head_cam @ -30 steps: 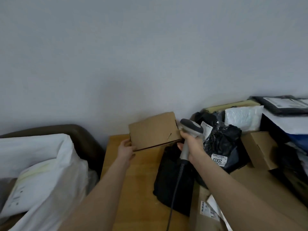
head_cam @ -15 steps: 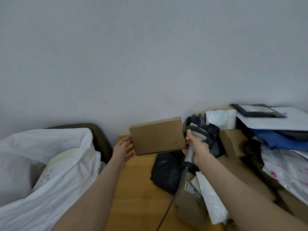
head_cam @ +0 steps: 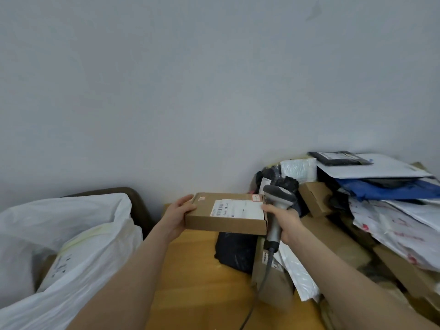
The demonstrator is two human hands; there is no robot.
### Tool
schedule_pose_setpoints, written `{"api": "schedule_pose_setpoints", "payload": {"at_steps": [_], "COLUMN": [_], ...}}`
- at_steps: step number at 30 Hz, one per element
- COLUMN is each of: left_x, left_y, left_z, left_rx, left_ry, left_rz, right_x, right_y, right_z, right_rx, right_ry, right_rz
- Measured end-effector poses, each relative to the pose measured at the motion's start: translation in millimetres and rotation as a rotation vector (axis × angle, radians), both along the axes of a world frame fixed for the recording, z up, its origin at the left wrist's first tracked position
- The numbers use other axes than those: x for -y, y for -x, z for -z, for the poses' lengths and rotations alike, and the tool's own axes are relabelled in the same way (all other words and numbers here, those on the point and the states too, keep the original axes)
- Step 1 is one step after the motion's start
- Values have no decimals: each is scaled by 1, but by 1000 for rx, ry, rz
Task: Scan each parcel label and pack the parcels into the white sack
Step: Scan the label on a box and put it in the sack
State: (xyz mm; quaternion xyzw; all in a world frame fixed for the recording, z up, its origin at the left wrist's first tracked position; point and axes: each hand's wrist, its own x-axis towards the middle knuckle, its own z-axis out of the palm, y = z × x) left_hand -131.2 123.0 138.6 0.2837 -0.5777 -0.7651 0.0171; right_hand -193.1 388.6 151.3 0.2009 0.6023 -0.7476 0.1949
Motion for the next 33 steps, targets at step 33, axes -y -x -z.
{"api": "schedule_pose_setpoints", "payload": {"at_steps": [33], "left_x": [-37], "left_y": [-10], "left_z": [33], "left_rx": [40], "left_ry": [96], "left_rz": [-15], "right_x": [27], "right_y": [-88], "right_z": [9], "right_rx": [-177], "right_ry": [-176], "right_rz": [-218]}}
